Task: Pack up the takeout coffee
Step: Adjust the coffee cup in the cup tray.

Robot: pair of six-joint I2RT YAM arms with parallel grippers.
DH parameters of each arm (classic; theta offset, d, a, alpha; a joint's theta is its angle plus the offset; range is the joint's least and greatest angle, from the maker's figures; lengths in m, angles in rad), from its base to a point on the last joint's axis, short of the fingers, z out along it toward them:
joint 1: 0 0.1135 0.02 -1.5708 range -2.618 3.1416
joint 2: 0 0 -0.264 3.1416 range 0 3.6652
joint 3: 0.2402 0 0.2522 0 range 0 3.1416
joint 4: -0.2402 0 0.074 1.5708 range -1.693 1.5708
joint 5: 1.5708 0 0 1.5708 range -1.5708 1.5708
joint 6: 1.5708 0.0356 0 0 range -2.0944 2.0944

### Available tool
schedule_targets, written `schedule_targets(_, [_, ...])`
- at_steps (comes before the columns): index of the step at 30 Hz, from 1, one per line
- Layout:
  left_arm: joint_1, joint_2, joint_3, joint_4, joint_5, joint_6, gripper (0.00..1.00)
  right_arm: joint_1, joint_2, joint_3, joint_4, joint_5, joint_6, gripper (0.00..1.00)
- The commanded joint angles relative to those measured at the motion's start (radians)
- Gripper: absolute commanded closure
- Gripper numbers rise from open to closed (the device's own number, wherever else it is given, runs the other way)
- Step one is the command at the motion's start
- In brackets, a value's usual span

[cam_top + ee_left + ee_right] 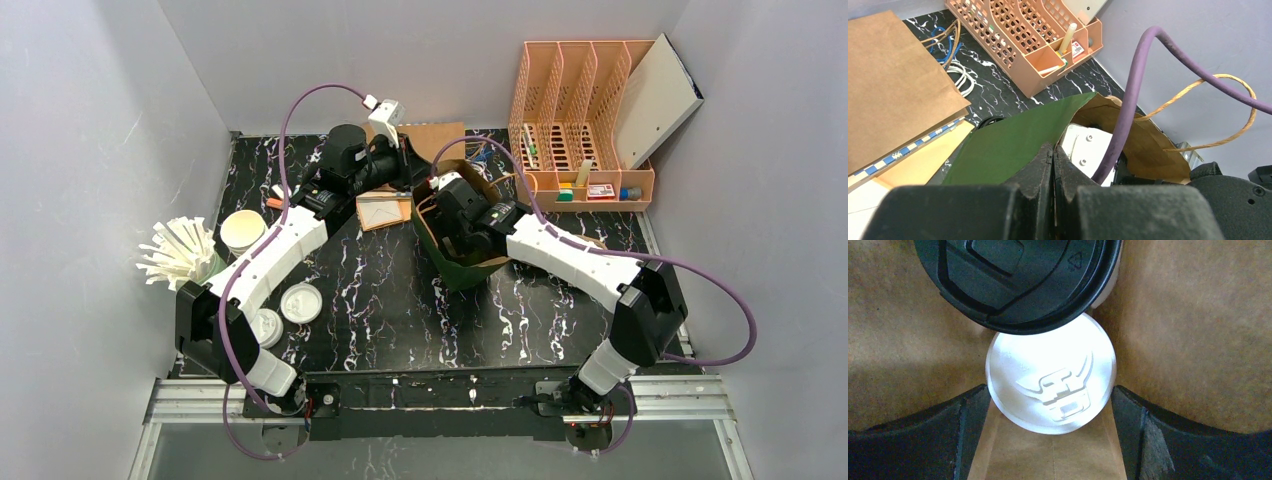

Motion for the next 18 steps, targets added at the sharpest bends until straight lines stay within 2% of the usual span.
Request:
schedule_targets(1, [-0.023, -0.058, 0.023, 0.046, 0.065, -0.011, 1.0, 0.003, 0.019, 0.005, -0.016, -0.008, -0.031, 0.02])
schedule_targets(10, [-0.023, -0.06, 0.025, 0.026, 0.052, 0.01, 1.0, 0.003, -0.097, -0.004, 0.033, -0.031, -0.07, 0.19])
schedule_targets(18, [-0.022, -0.059, 0.03, -0.023, 0.009, 0.044, 1.0, 0.003, -0.213, -0.011, 0.017, -0.051, -0.088, 0.19])
